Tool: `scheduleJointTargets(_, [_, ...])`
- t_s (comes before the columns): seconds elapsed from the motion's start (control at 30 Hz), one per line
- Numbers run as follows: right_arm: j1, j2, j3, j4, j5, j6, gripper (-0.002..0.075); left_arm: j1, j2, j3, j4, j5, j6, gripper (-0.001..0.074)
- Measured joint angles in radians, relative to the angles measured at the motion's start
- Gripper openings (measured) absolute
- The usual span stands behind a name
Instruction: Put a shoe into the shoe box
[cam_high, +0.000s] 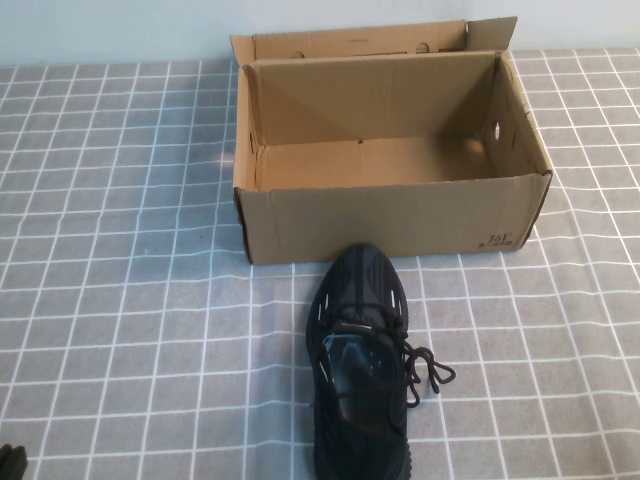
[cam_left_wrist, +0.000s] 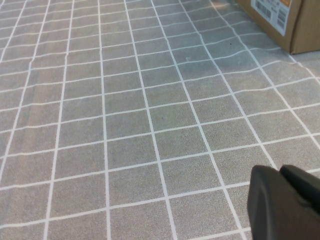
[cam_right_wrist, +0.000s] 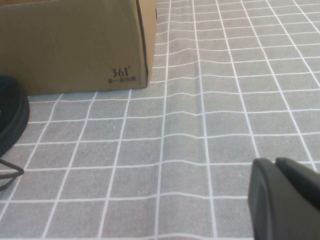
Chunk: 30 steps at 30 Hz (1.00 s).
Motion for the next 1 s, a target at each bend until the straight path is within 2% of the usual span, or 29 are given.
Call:
scheduleJointTargets(0.2, [0.0, 0.0, 0.0, 0.038, -0.002, 0.0, -0.0016, 0.0, 0.0, 0.0, 0.0, 0.0, 0.0, 0.0])
scheduleJointTargets(0.3, [0.0, 0.0, 0.0, 0.154, -0.05, 0.0, -0.0017, 0.0, 0.0, 0.0, 0.0, 0.0, 0.0, 0.0])
scheduleJointTargets(0.47, [0.0, 0.0, 0.0, 0.474, -0.216, 0.0, -0.0016, 0.0, 0.0, 0.0, 0.0, 0.0, 0.0, 0.0003])
scheduleJointTargets(0.63, [0.0, 0.0, 0.0, 0.609, -0.271, 0.0, -0.0016, 0.0, 0.0, 0.0, 0.0, 0.0, 0.0, 0.0001])
scheduleJointTargets(0.73, [0.0, 0.0, -0.017, 0.621, -0.176, 0.0, -0.0016, 0.0, 0.0, 0.0, 0.0, 0.0, 0.0, 0.0001])
scheduleJointTargets(0.83, [0.0, 0.027, -0.123, 0.602, 0.005, 0.0, -0.0016, 0.0, 0.0, 0.0, 0.0, 0.0, 0.0, 0.0])
scheduleJointTargets(1.0, [0.0, 0.257, -0.375, 0.427, 0.357, -0.003, -0.0016, 0.0, 0.0, 0.0, 0.0, 0.0, 0.0, 0.0])
